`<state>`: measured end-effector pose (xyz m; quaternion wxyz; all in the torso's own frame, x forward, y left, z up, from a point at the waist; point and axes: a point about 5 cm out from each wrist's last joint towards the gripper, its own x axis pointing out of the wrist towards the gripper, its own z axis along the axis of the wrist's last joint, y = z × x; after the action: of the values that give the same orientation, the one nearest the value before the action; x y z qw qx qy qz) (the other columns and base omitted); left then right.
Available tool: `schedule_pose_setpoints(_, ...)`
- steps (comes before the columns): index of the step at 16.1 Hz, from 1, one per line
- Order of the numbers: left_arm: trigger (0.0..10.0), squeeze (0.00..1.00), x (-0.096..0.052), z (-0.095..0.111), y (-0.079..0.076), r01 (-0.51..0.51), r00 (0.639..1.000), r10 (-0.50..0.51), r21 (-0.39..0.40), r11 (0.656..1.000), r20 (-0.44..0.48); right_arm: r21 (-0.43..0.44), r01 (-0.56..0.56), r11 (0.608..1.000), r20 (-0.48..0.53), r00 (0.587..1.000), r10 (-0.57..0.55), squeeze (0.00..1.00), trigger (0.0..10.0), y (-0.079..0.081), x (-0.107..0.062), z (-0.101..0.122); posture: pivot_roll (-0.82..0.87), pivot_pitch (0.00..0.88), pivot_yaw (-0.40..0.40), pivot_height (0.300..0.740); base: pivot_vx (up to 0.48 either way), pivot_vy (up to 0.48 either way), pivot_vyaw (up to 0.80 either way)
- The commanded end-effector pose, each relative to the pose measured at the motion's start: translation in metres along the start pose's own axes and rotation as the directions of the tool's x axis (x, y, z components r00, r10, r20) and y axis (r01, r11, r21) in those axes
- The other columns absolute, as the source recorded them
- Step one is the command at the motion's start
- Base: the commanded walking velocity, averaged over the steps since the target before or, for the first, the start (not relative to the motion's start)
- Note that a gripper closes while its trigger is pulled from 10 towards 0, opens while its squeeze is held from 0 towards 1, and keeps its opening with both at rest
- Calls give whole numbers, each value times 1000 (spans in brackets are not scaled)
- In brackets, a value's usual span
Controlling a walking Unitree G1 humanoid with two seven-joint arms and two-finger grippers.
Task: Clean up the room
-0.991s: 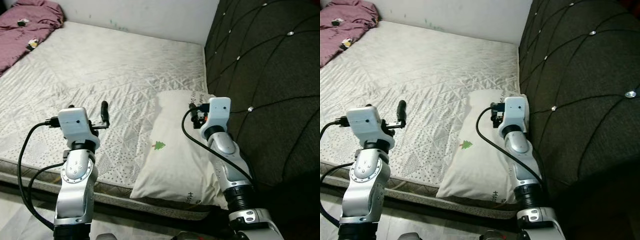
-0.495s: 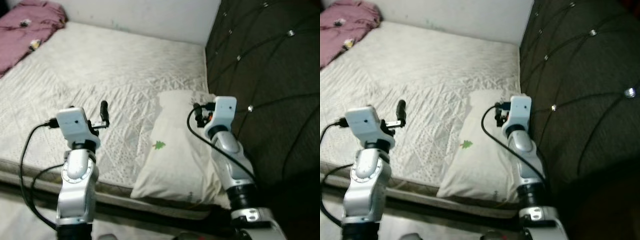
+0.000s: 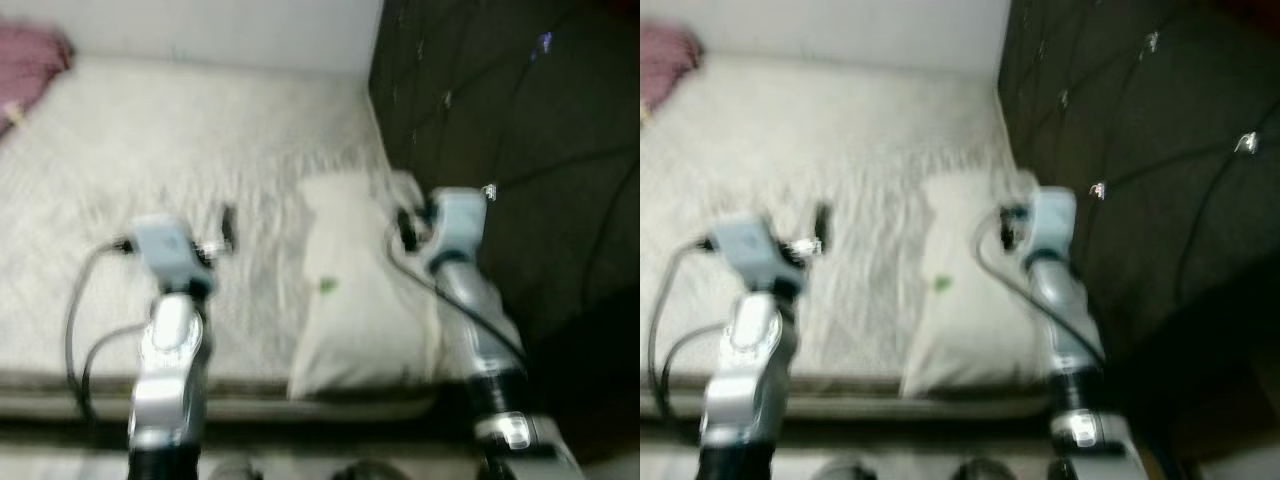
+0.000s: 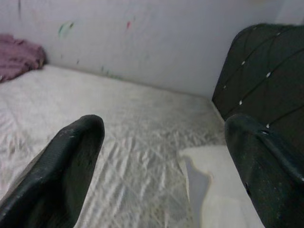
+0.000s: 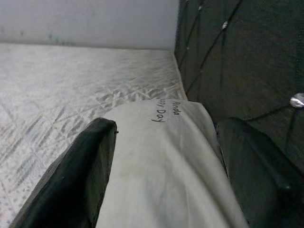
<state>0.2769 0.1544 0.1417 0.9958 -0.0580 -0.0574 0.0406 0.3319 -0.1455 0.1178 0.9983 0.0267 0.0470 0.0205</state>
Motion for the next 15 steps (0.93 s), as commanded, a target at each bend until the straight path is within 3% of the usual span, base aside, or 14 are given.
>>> schedule_pose_setpoints(1,10000,0,1,3,4,-11,1000,11,4,1000,12,5,-18,1000,23,1000,18,0,10000,8,3,7,19,0,-65,740,0,480,0)
schedule_pose_setpoints(14,10000,0,2,2,2,-10,1000,10,-6,1000,0,0,-35,999,-1,999,35,0,10000,10,3,3,25,0,-82,740,0,480,0)
schedule_pose_setpoints(15,10000,0,2,2,2,-11,1000,11,-5,1000,0,-1,-32,999,-5,999,32,0,10000,10,3,3,22,0,-80,740,0,480,-800)
